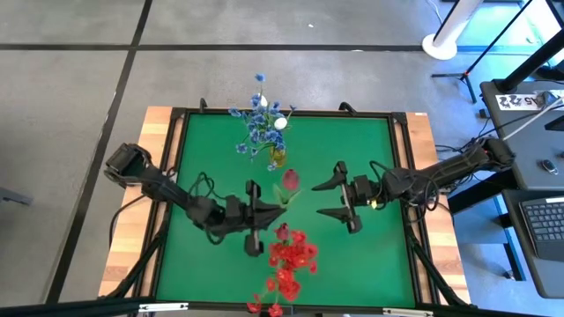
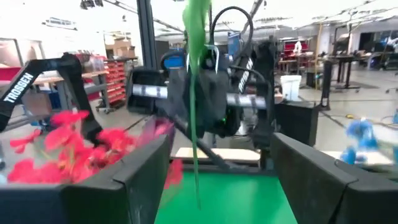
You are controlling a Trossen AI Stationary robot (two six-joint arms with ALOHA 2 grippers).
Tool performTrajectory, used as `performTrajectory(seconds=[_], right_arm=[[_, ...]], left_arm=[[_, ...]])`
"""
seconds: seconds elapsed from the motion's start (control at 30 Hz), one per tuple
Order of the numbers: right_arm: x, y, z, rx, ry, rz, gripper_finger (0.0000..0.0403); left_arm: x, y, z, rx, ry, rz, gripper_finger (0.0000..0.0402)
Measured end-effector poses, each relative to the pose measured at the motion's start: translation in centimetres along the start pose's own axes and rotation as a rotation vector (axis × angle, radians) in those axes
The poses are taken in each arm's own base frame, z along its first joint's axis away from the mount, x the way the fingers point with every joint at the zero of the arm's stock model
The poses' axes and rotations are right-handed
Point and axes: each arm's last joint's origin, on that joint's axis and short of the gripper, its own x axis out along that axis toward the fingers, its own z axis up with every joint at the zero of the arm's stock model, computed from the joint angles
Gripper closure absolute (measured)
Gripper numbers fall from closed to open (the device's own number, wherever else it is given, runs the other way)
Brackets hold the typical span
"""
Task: Sort flowers into vase by color
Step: Put the red flower into the transparent vase
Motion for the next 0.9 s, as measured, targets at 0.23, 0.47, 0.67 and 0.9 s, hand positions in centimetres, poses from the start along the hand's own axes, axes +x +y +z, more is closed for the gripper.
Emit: performTrajectory(seconds=[0.23, 0.47, 0.67, 0.9], right_arm=[[2.9, -0.8, 2.4, -0.027, 0.009, -0.040, 0.0126], [5.1, -2.7, 1.1, 0.031, 0.019, -0.010, 0.0126], [6.1, -3.8, 0.3, 0.106, -0.016, 0.087, 0.0153], [6.1, -3.7, 0.4, 0.112, -0.023, 0.119, 0.0261]], left_arm=[[1.0, 1.5, -1.2, -0.008, 0.118, 0.036, 0.0399], [1.1, 1.6, -1.4, -0.006, 0.132, 0.030, 0.0399], [1.0, 1.6, -1.6, 0.007, 0.156, 0.029, 0.0399], [1.0, 1.6, -1.6, 0.009, 0.159, 0.037, 0.0399]])
